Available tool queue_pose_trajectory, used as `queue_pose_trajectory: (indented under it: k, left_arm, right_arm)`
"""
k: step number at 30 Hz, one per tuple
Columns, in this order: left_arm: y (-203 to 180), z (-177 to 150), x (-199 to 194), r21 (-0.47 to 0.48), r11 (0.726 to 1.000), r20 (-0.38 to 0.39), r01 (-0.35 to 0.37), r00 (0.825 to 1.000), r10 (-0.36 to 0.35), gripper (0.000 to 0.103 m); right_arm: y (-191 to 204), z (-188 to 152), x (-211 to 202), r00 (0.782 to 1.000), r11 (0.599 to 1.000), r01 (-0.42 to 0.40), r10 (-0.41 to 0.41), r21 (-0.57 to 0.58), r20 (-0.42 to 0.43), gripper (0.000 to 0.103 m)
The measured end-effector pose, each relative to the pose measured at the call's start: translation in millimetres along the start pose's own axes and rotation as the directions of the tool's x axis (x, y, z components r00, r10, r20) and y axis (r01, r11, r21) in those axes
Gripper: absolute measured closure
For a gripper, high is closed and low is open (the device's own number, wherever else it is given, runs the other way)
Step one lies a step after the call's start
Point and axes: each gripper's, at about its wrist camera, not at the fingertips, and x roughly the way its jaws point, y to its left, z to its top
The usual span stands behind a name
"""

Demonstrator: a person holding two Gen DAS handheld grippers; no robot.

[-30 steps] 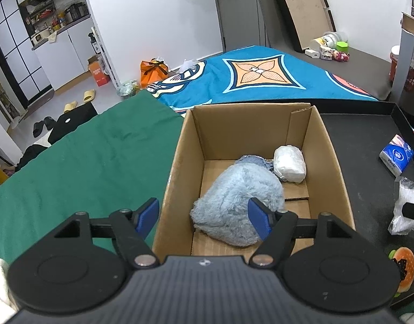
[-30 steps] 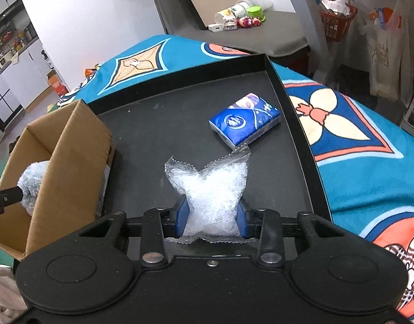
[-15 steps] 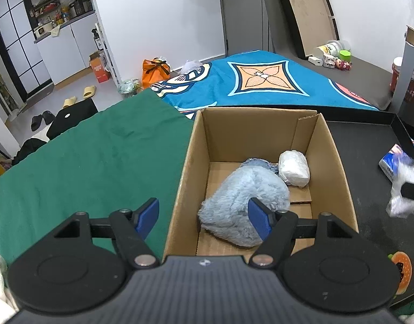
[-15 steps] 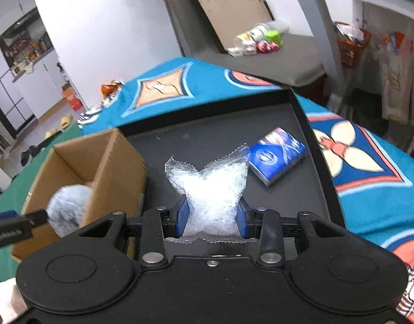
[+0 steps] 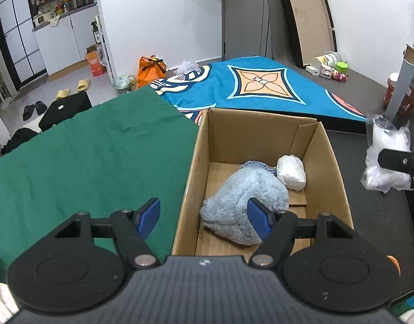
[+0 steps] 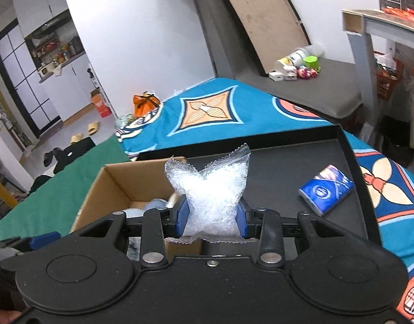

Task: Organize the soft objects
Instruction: 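Carry the clear bag with the right tool and release it into the box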

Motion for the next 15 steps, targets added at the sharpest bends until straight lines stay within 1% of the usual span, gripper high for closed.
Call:
queue_pose_trajectory:
  k: [3,6,8,10,15]
  left_arm:
    - [3.6,-1.7,-0.5,-0.005,1.000,0.002,0.010,1.000,-0.010,0.037]
    - [8.1,-2.8,-0.5,-0.017,1.000,-0.002,0.023,1.000,-0.023,0.046]
    - [10.9,-3.6,0.4,-0.036,0.999,-0.012,0.034,0.999,-0.035,0.056]
    - [12.4,-4.9,1.6,-0.040,0.998,-0.020,0.045,0.999,-0.046,0.062]
    - [17.9,-8.9,2.4,-0.049,0.997,-0.028,0.053,0.998,-0.055,0.074]
  right_arm:
    - [9.4,2.2,-0.7,1.000,1.000,-0.010,0.010,-0.006,0.004,0.067]
    - [18.0,3.5,-0.4,1.000,1.000,-0.021,0.021,-0.017,0.006,0.067]
    - [24.0,3.9,0.4,1.000,0.999,-0.027,0.027,-0.023,0.006,0.067]
    - [29.8,3.1,0.9,0.999,0.999,-0.033,0.034,-0.027,0.004,0.067]
    - [44.8,0.1,0.9,0.999,0.998,-0.049,0.049,-0.040,-0.002,0.067]
